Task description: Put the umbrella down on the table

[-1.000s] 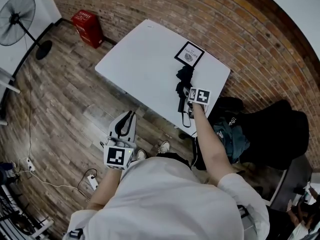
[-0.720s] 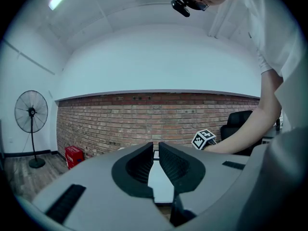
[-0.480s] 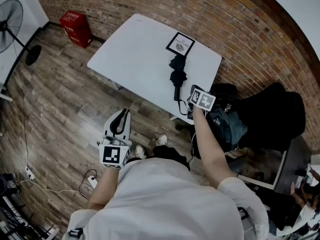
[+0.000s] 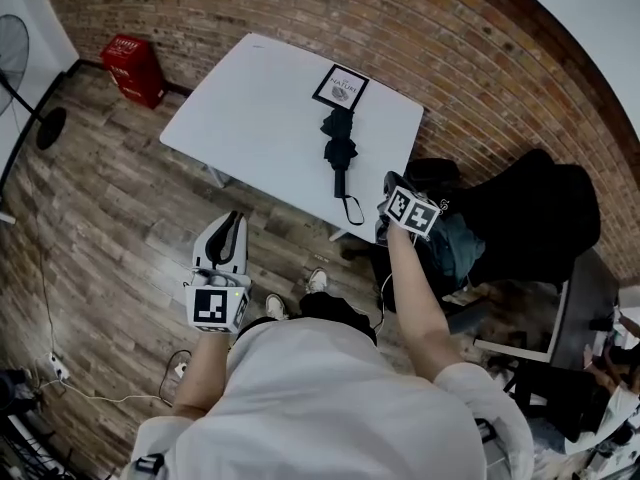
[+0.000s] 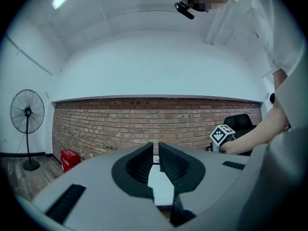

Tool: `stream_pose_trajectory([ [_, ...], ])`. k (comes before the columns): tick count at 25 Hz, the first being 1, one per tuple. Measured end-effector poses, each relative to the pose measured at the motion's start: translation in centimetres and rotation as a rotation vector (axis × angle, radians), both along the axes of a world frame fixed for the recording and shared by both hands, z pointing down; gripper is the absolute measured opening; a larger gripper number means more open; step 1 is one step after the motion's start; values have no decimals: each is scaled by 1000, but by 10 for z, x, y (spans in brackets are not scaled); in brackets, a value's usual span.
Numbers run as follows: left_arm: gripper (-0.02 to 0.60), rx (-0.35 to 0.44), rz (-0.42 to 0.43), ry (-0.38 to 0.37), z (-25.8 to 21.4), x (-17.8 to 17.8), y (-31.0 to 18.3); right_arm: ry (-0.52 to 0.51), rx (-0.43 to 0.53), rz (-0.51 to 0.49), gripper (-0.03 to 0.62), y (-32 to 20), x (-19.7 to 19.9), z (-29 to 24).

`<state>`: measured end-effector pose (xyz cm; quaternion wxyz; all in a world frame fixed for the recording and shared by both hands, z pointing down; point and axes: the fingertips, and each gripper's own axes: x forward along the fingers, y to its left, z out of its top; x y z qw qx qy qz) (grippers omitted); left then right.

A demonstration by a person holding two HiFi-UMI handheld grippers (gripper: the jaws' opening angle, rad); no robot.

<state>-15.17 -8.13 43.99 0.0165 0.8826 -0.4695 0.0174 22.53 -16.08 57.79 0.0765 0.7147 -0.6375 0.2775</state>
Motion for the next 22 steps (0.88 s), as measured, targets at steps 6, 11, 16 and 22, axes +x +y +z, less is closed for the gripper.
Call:
stream_pose_trajectory([
  [6, 54, 47, 7, 4, -23, 6, -15, 5, 143, -25, 20, -9, 12, -69],
  [11, 54, 72, -5, 4, -36, 11, -30, 29, 256, -54, 20, -17, 20, -126],
  [16, 54, 105, -9, -6, -53, 17, -40, 52, 369, -99, 20, -9, 23, -177],
  [22, 54, 113, -29, -25, -62, 8, -49, 138, 472, -142, 20, 14, 32, -229],
])
